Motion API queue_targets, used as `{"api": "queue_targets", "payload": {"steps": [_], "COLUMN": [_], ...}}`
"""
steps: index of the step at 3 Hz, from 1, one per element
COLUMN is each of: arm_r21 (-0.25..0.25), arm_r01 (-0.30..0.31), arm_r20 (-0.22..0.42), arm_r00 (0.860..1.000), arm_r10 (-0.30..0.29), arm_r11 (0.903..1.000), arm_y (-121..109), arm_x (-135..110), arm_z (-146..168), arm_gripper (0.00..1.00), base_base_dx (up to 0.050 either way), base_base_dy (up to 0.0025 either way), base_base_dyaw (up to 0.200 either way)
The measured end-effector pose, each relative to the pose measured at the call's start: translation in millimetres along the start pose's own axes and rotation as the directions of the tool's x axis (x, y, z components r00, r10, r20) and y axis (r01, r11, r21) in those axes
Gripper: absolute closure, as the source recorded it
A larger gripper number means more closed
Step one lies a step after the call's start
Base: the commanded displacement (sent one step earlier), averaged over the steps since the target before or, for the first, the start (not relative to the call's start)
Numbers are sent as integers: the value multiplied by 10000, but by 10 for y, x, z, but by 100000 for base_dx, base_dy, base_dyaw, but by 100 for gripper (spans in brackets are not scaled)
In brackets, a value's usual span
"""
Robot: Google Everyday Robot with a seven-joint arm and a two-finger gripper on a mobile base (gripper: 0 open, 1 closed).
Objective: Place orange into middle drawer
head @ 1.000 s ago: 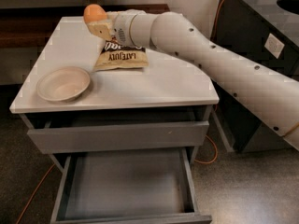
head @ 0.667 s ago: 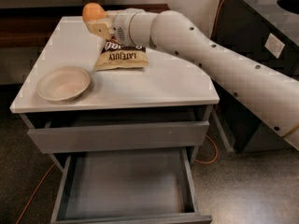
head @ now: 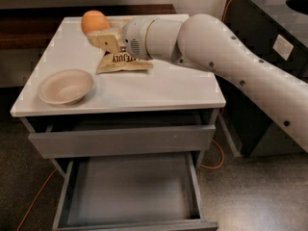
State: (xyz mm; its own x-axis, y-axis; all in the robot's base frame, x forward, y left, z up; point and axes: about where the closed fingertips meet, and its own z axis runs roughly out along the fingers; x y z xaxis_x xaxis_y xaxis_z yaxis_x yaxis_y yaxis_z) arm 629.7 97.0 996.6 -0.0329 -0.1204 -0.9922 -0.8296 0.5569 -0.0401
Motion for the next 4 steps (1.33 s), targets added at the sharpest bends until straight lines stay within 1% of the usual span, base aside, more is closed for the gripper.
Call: {"api": "queue_targets", "payload": {"steps": [1,2,3,4], "arm_r21": [-317,-691,-1171,-1776], "arm_r01": [-98,-63,97,232], "arm_r20": [-546,-1526,-2975,-4551], "arm_r00": [9985,9883,9537,8845], "arm_r10": [81,-43,-444,-1030], "arm_r11": [9994,9976,9931,9838], "arm_y": [320,572,734,825], "arm_x": [98,207,348,500], "arm_z": [-449,-834,-1068,-1156], "arm_gripper": [100,100,100,100], "base_base_dx": [0,0,0,0], "base_base_dy": [0,0,0,0], "base_base_dyaw": [0,0,0,0]}}
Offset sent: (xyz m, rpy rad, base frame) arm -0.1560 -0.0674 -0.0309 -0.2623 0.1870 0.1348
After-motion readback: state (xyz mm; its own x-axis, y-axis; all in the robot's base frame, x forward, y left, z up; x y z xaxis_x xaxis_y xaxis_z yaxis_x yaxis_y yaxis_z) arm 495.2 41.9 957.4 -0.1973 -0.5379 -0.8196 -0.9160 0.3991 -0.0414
